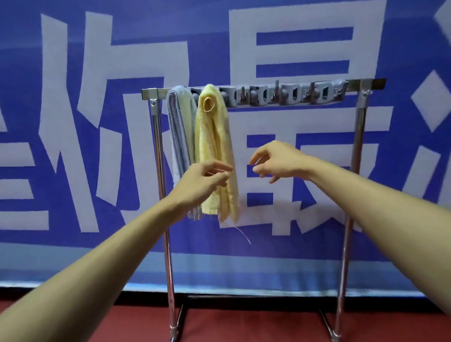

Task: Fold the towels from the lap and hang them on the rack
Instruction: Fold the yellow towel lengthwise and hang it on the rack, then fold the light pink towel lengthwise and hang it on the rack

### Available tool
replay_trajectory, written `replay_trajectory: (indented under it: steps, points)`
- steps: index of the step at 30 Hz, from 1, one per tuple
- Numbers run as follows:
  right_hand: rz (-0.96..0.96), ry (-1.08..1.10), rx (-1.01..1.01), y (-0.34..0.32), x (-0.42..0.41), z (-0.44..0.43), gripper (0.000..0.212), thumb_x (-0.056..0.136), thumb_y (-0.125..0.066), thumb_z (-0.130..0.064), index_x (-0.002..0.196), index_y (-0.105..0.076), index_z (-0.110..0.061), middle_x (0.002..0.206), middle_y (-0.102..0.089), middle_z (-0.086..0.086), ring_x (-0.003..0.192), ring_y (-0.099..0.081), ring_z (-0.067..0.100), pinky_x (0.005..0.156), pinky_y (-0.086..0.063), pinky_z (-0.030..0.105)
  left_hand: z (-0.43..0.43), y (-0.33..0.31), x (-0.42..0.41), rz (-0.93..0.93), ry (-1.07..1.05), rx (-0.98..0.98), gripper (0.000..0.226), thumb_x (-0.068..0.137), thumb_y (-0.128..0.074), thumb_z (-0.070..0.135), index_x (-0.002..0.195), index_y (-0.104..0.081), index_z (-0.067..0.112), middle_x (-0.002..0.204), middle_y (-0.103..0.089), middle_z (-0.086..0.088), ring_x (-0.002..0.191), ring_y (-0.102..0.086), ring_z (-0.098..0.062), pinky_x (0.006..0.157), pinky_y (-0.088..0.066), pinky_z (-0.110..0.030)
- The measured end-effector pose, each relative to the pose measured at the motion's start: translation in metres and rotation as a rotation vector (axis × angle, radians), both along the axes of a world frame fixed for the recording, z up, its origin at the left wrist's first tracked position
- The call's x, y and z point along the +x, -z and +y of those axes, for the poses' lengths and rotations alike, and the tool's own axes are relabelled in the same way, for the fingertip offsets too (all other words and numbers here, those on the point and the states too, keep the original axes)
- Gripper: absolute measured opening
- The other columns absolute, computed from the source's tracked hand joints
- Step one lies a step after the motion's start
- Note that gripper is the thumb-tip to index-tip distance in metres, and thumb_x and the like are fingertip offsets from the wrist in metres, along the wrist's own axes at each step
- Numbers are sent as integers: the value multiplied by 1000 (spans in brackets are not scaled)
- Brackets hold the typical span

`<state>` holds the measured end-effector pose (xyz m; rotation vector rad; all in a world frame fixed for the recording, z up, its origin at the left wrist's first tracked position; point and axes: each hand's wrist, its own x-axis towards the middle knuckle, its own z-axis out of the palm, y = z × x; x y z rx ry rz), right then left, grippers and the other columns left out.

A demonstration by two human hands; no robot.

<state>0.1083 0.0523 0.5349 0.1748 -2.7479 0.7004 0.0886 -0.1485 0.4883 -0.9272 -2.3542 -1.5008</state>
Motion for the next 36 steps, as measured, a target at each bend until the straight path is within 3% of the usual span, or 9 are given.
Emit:
replay_trajectory:
  steps: [6,10,13,16,20,25,29,32,36]
  points:
    - [-238,0,-56,86,15,39,30,92,-60,-18,119,-63,-7,106,-69,11,91,-68,20,80,-57,33,30,82,15,-142,99,-251,18,88,-62,10,99,-70,22,102,-72,1,95,-65,-11,89,-49,-26]
    - [-381,32,-116,163,3,78,27,91,-61,-15,116,-63,-5,102,-70,12,85,-67,17,79,-55,33,61,156,7,-269,156,-288,16,87,-62,4,93,-69,18,98,-70,-5,91,-62,-14,83,-46,-24]
    - [-491,74,-177,223,-3,109,25,91,-60,-14,114,-62,-5,98,-68,10,84,-65,17,74,-51,30,87,211,0,-388,202,-331,15,88,-61,3,92,-68,16,103,-70,-11,89,-60,-16,87,-48,-32]
    - [-588,133,-282,287,-5,136,21,90,-60,-10,111,-62,-5,83,-65,6,73,-62,15,68,-48,26,113,258,-9,-478,277,-353,18,88,-61,4,85,-70,19,94,-70,-2,87,-62,-12,93,-48,-32]
    - [-695,241,-345,377,-4,162,8,88,-59,-2,93,-65,-5,65,-61,4,48,-56,5,45,-41,16,142,314,-17,-564,331,-392,17,88,-61,1,88,-69,17,93,-68,1,81,-59,-2,79,-46,-9]
    - [-834,384,-405,492,3,186,14,87,-57,-7,75,-65,-9,79,-65,13,68,-58,23,53,-47,27,167,383,-27,-706,406,-418,18,89,-61,3,98,-68,17,92,-70,5,77,-62,7,67,-46,-6]
    - [-929,423,-307,559,14,190,10,85,-57,-12,78,-63,-14,87,-63,13,78,-53,22,72,-50,36,181,430,-36,-797,428,-466,17,88,-66,14,100,-70,25,100,-74,6,94,-65,1,90,-49,-19]
    - [-984,424,-242,602,22,191,23,87,-51,-10,64,-52,-17,84,-53,12,83,-52,25,58,-38,27,190,458,-40,-841,386,-507,21,88,-66,16,108,-70,20,109,-72,0,105,-64,-8,93,-47,-22]
    - [-1052,415,-127,647,38,187,20,91,-45,-5,93,-65,-1,99,-66,16,91,-64,27,73,-47,30,197,486,-41,-886,335,-496,21,88,-64,9,107,-69,14,107,-72,-5,99,-64,-8,80,-46,-9]
